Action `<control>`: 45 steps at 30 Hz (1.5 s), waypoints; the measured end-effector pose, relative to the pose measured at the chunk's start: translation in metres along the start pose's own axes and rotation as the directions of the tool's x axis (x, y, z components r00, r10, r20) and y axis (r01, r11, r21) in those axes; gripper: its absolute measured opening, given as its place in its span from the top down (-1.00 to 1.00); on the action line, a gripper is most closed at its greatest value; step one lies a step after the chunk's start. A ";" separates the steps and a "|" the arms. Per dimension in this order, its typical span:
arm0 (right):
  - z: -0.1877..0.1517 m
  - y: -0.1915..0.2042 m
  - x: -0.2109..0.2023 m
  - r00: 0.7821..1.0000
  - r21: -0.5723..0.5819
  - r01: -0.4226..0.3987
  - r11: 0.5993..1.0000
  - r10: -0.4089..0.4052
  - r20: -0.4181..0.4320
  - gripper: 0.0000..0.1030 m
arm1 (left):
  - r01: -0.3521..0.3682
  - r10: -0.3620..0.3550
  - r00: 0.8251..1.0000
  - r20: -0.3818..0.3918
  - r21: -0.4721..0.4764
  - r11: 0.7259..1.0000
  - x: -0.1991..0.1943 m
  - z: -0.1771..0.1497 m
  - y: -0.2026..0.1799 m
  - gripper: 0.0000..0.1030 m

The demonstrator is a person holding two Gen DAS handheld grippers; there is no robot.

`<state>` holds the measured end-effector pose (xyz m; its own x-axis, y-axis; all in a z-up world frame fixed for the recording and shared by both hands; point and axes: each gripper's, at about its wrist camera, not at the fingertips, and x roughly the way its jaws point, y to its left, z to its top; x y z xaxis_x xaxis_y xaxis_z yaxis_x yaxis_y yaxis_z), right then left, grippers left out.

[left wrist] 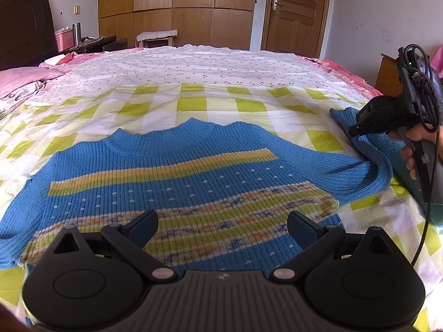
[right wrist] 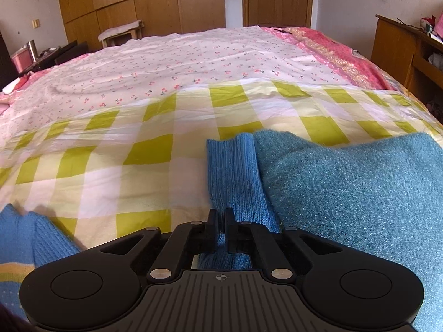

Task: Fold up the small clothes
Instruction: 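Grasp the sweater sleeve cuff with the right gripper and lift it, then carry the held sleeve across the sweater body with the right gripper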

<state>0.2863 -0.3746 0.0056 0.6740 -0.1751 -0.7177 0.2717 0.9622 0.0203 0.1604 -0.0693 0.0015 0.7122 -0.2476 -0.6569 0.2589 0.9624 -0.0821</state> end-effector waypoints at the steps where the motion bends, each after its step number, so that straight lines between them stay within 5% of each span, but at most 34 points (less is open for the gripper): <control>1: 0.002 0.002 -0.008 1.000 -0.003 -0.019 1.000 0.019 0.019 0.93 | -0.004 0.004 1.000 0.001 -0.001 1.000 -0.003 -0.001 0.003 -1.00; 5: 0.008 0.016 -0.046 0.987 0.015 -0.142 0.990 0.141 0.075 0.93 | -0.017 0.017 1.000 0.013 -0.007 1.000 -0.020 -0.004 0.014 -1.00; 9: 0.010 0.051 -0.089 0.952 -0.025 -0.284 0.958 0.285 0.113 0.94 | -0.037 0.038 0.999 0.035 -0.027 0.999 -0.038 -0.007 0.029 -1.00; 18: -0.029 0.176 -0.156 0.817 -0.189 -0.560 0.807 0.576 0.036 0.94 | -0.082 0.086 0.995 0.053 -0.081 0.993 -0.078 -0.029 0.074 -1.00; 25: -0.080 0.254 -0.139 0.775 -0.228 -0.630 0.742 0.619 -0.129 0.93 | -0.117 0.124 0.990 0.072 -0.099 0.988 -0.100 -0.046 0.105 -1.00; 29: -0.109 0.279 -0.127 0.762 -0.284 -0.647 0.708 0.604 -0.231 0.88 | -0.125 0.133 0.988 0.077 -0.107 0.986 -0.106 -0.053 0.117 -1.00; 33: -0.129 0.291 -0.127 0.724 -0.336 -0.689 0.642 0.601 -0.339 0.79 | -0.120 0.132 0.987 0.093 -0.118 0.986 -0.111 -0.056 0.126 -1.00; 39: -0.130 0.291 -0.142 0.729 -0.402 -0.682 0.611 0.605 -0.319 0.69 | -0.112 0.128 0.986 0.110 -0.147 0.983 -0.114 -0.056 0.137 -1.00; 45: -0.117 0.293 -0.133 0.809 -0.422 -0.583 0.695 0.548 -0.215 0.64 | -0.104 0.130 0.982 0.140 -0.180 0.978 -0.117 -0.058 0.149 -1.00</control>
<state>0.1960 -0.0450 0.0250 0.5462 0.4301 -0.7188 -0.4940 0.8584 0.1383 0.0784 0.1092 0.0228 0.8240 -0.1335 -0.5506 0.0620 0.9872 -0.1467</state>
